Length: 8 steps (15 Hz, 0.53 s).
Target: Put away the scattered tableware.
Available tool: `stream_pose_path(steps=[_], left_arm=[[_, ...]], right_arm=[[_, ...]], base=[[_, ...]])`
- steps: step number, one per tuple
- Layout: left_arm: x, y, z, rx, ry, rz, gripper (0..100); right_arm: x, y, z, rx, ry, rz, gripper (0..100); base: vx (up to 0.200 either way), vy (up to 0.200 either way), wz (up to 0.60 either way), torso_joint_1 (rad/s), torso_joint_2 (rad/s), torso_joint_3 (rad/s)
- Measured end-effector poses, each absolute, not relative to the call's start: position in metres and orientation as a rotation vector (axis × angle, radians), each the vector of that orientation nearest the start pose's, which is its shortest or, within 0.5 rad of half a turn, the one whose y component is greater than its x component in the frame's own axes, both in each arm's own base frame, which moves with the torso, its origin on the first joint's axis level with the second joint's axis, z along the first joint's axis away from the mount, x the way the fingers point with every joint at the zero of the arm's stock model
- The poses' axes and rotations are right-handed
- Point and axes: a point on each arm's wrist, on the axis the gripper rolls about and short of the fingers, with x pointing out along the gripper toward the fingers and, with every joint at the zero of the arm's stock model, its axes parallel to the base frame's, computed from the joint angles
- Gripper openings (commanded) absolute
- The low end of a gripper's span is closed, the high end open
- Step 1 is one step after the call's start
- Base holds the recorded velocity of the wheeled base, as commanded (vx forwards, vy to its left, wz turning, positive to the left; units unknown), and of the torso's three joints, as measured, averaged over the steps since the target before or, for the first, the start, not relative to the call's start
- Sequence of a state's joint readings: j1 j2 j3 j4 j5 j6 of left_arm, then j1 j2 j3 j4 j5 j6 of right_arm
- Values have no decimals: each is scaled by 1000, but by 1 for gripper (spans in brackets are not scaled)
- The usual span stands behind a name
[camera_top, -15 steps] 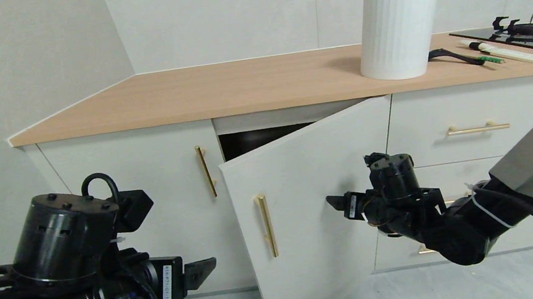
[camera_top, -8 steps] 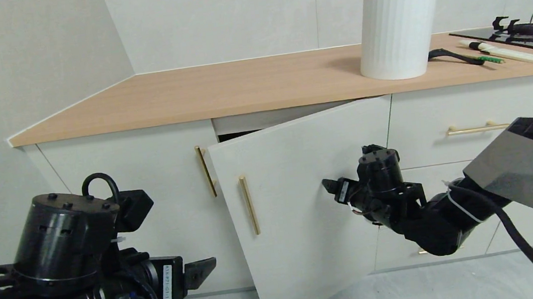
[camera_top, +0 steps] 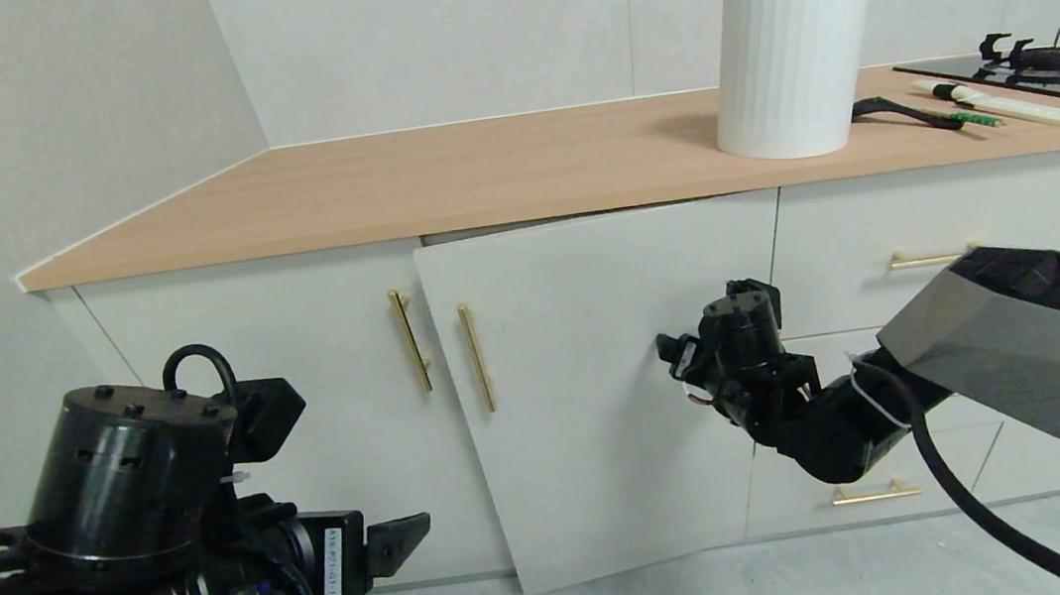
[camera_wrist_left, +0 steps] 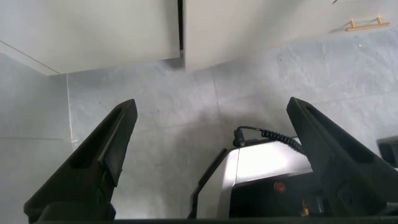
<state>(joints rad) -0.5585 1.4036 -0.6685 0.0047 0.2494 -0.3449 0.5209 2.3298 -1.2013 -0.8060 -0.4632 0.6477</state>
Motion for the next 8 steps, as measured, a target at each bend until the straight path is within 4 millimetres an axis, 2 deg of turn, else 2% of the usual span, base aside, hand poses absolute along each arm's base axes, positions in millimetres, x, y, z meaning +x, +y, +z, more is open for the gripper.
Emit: stream_pose_path(steps=[5,8], left_arm=[[177,-104,166,-37,720,-173,100],[177,-104,166,-37,720,-173,100]], right_arm=[[408,209,51,486,245,-127,100],[411,209,47,485,242,-136,100]], base=[[0,0,0,0,0,0],[0,0,0,0,0,0]])
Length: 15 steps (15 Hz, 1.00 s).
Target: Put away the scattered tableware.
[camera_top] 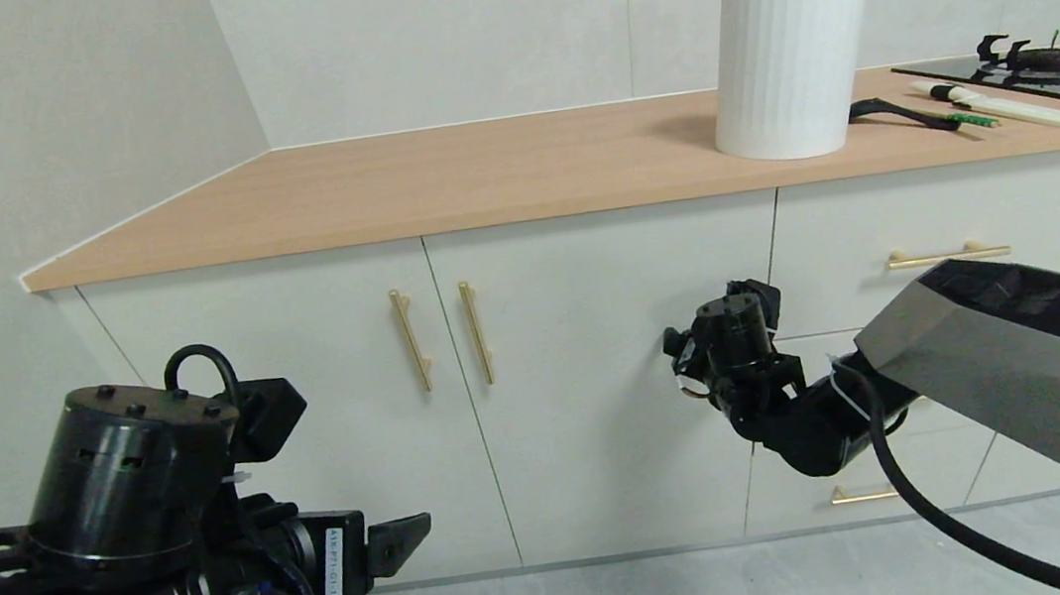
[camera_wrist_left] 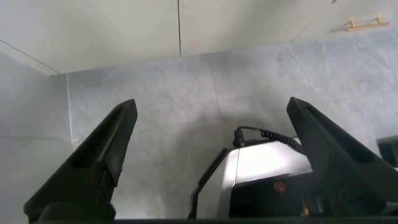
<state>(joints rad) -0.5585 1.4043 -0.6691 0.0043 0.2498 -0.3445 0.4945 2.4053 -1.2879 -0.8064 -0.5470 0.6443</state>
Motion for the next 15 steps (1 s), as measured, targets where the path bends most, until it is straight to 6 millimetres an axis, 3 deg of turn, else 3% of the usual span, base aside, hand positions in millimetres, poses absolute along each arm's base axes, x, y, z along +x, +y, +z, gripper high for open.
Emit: stream_pose_path(steps=[3,6,9,12,15], left_arm=[[177,-104,166,-37,721,-172,100],[177,-104,166,-37,721,-173,100],[177,-104,166,-38,719,-173,100],[174,-102,171,-49,698,-175,100],[160,-91,185,-71,630,-186,100]], right_arm=[[406,204,45,478,266,-131,100],[366,201,47,462,438,81,100],[328,187,67,424,533,268,100],[307,168,95,360,458,216,100],[272,134,132,305,366,175,100]], base=[[0,0,0,0,0,0],[0,0,0,0,0,0],[0,0,0,0,0,0],[0,0,0,0,0,0],[0,0,0,0,0,0]])
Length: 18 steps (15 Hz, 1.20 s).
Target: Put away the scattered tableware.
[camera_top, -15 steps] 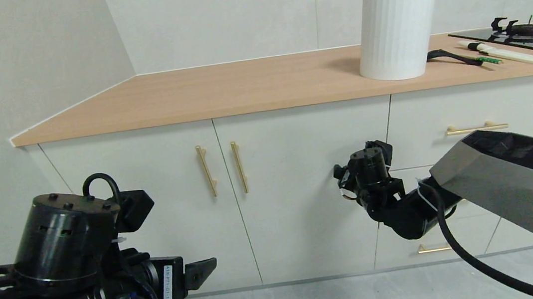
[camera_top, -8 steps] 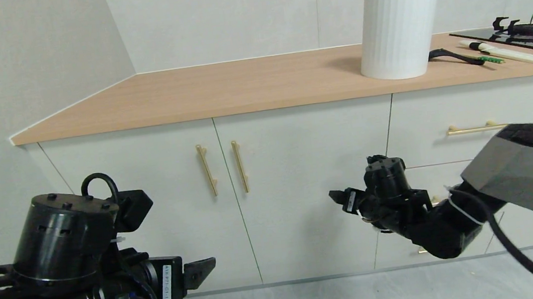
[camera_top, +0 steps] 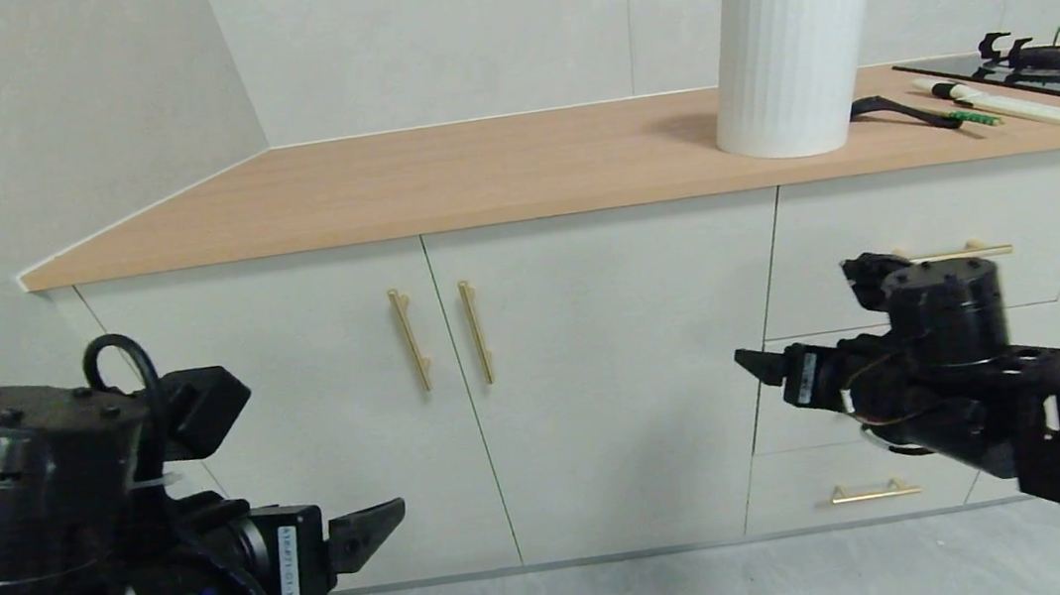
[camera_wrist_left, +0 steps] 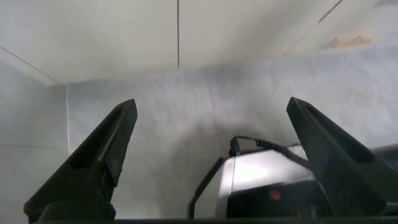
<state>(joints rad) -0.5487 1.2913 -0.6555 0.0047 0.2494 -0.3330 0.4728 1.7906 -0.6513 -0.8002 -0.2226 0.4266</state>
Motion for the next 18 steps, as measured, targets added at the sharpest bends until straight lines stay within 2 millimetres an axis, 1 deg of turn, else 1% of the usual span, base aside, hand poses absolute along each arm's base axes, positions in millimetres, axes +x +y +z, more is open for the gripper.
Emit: stream_pose_path(steps=[1,2,5,7,9,10,12,13,14,15,16,18], left_arm=[[152,-85,189,-72,598,-190,100],[143,-78,192,-73,570,-191,100],[108,-51,202,-70,441,-184,100],[72,-27,208,-53,296,-164,100],[35,-8,207,-13,155,-123,100],[15,1,204,3,89,-91,100],[-17,10,195,16,-20,-30,100],[-31,12,190,19,-70,4,100],[-39,13,186,16,-105,44,100],[-46,13,183,9,-135,81,100],[-51,13,182,2,-159,115,100],[-56,11,179,1,-184,175,100]], right_arm=[[254,119,145,284,326,162,100],[237,105,154,260,292,147,100],[176,59,180,205,146,68,100],[131,31,193,184,37,-2,100],[87,13,198,148,-48,-61,100],[63,6,198,117,-77,-85,100],[20,-3,190,55,-85,-122,100],[-1,-7,180,21,-46,-143,100],[-16,-9,178,10,-62,-176,100],[-31,-12,178,7,-103,-244,100],[-40,-14,178,15,-140,-318,100],[-51,-12,174,16,-182,-378,100]], base=[[0,0,0,0,0,0],[0,0,0,0,0,0],[0,0,0,0,0,0],[0,0,0,0,0,0],[0,0,0,0,0,0],[0,0,0,0,0,0],[0,0,0,0,0,0],[0,0,0,0,0,0],[0,0,0,0,0,0],[0,0,0,0,0,0],[0,0,0,0,0,0],[0,0,0,0,0,0]])
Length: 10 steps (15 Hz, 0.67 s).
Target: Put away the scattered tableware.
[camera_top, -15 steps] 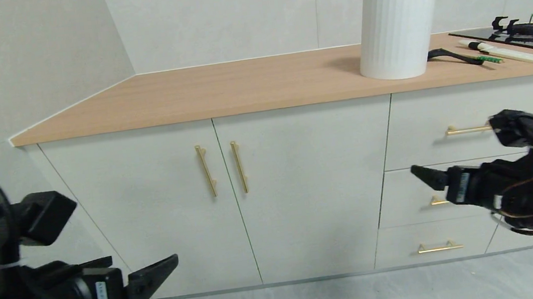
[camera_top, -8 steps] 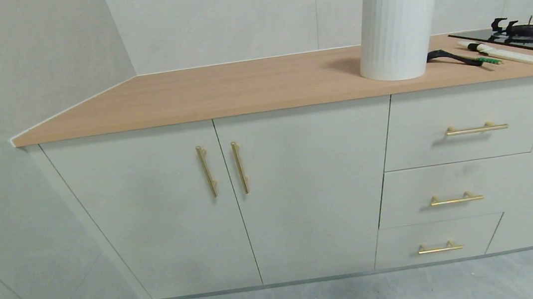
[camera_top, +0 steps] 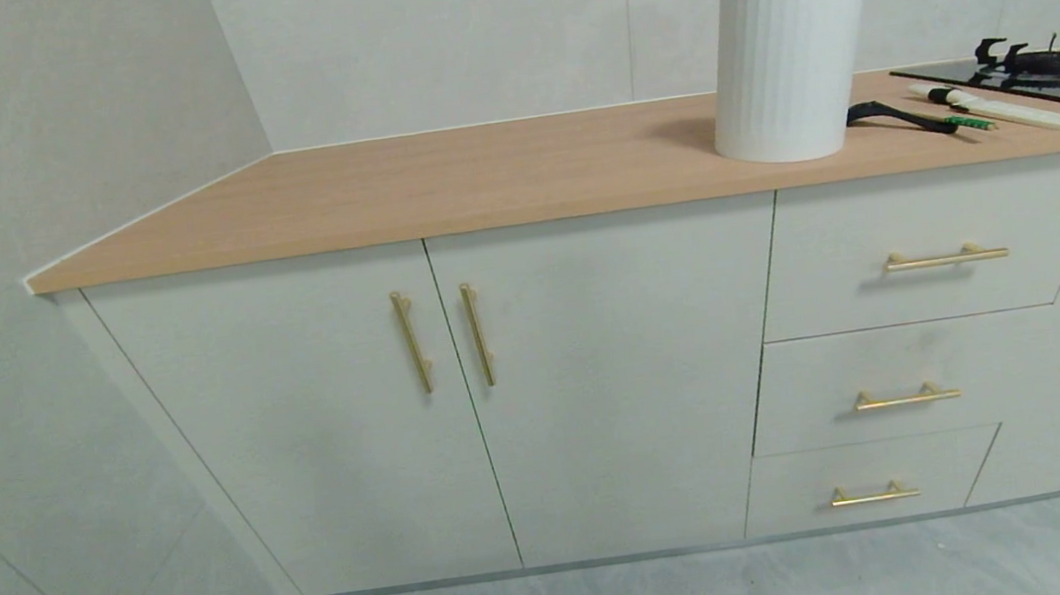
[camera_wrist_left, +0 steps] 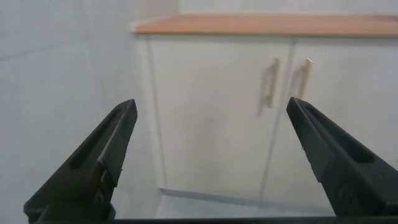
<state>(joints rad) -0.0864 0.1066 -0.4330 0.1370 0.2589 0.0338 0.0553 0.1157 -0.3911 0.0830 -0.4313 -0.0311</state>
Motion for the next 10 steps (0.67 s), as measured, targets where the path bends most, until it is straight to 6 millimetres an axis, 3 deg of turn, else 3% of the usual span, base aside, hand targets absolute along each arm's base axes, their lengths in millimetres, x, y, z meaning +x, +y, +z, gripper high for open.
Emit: stream_pose_path(steps=[4,8,10], left_arm=[[-60,5,154,26,-170,184,100],[-42,2,121,29,-106,103,100],[-32,1,105,35,-122,45,100]], right_arm=[[-47,-8,135,-16,-134,-365,100],[-27,-3,97,-16,-148,-137,100],[-24,-1,78,-17,-12,-68,100]], base=[[0,0,0,0,0,0],[0,0,0,0,0,0],[0,0,0,0,0,0]])
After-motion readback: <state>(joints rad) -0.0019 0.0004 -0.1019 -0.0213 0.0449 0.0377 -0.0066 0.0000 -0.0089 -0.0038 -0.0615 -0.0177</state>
